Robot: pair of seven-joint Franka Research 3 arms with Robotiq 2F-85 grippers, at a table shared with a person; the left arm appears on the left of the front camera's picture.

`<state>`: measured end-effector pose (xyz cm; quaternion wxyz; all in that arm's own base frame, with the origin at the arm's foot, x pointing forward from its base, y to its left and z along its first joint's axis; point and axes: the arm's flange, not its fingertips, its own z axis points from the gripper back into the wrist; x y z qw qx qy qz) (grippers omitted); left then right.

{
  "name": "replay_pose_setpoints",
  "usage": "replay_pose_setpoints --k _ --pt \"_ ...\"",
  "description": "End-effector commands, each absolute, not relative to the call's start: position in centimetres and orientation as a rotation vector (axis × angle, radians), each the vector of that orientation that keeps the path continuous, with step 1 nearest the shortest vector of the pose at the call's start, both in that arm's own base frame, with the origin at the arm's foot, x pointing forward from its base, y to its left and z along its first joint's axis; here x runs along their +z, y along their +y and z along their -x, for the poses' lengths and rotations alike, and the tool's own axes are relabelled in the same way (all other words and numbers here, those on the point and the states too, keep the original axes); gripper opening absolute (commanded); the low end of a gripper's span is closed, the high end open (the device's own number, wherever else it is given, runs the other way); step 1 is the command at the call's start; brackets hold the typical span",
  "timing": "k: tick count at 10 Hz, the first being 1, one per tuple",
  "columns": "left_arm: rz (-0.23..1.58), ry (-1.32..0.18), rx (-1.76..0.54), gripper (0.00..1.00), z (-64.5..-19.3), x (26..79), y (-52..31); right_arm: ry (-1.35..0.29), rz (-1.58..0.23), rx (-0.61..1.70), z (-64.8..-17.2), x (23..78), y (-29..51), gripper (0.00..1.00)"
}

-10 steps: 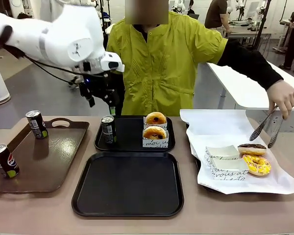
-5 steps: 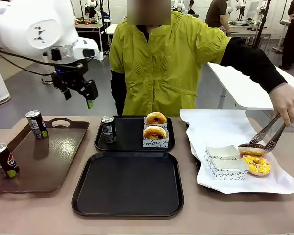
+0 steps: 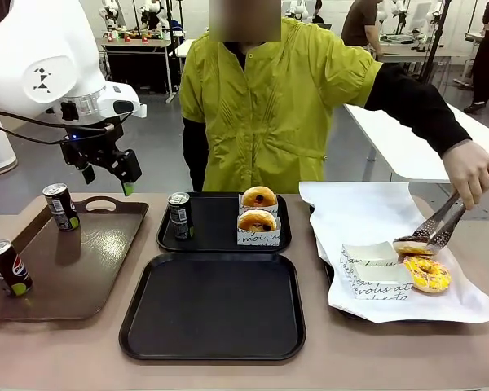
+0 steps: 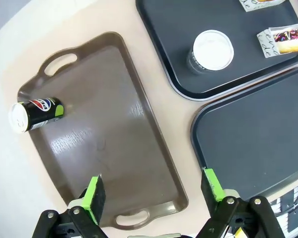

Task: Set up donuts and drinks on trays.
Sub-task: Pick up one Pepsi coke from the Handle tray and place it on the Flat Tray without a Pepsi coke.

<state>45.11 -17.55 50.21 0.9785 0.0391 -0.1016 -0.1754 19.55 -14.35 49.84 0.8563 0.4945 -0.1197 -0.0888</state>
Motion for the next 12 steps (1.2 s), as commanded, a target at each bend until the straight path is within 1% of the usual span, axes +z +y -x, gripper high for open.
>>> replay_pose_setpoints --k 1,4,5,6,7,8,9,10,11,12 --pt "-0.077 -0.216 -0.368 1.00 -45.1 50.8 -18.1 -0.262 -1.053 -0.177 -19.6 49.9 -14.4 1.00" --pt "-0.079 -0.213 -0.364 1.00 -45.0 50.6 -18.1 -0.262 -1.053 -0.177 -19.6 49.9 -14.4 1.00" --pt "-0.108 -0.204 -0.356 1.00 -47.0 51.8 -18.0 -0.262 -1.053 -0.177 -19.6 49.9 -14.4 1.00" --pt "-0.094 -0.226 -0.277 1.00 -48.5 53.7 -15.1 -0.262 -1.053 -0.177 -19.6 49.9 -14.4 1.00" --pt "-0.023 -0.204 -0.215 1.00 -49.2 54.7 -12.0 -0.262 -1.053 -0.177 -19.6 49.9 -14.4 1.00" --pt "0.015 -0.158 -0.192 1.00 -51.7 55.8 -9.9 -0.262 -1.053 -0.177 -19.6 49.9 -14.4 1.00" --pt "0.058 -0.124 -0.171 1.00 -52.9 56.2 -7.5 -0.262 -1.053 -0.177 -19.6 49.9 -14.4 1.00" --pt "0.065 -0.122 -0.121 1.00 -52.6 55.5 -4.6 -0.262 -1.053 -0.177 -19.6 49.9 -14.4 1.00" --pt "0.065 -0.108 -0.089 1.00 -54.2 54.9 -2.1 -0.262 -1.053 -0.177 -19.6 49.9 -14.4 1.00" --pt "0.087 -0.106 -0.047 1.00 -54.5 53.9 0.4 -0.262 -1.053 -0.177 -19.6 49.9 -14.4 1.00"
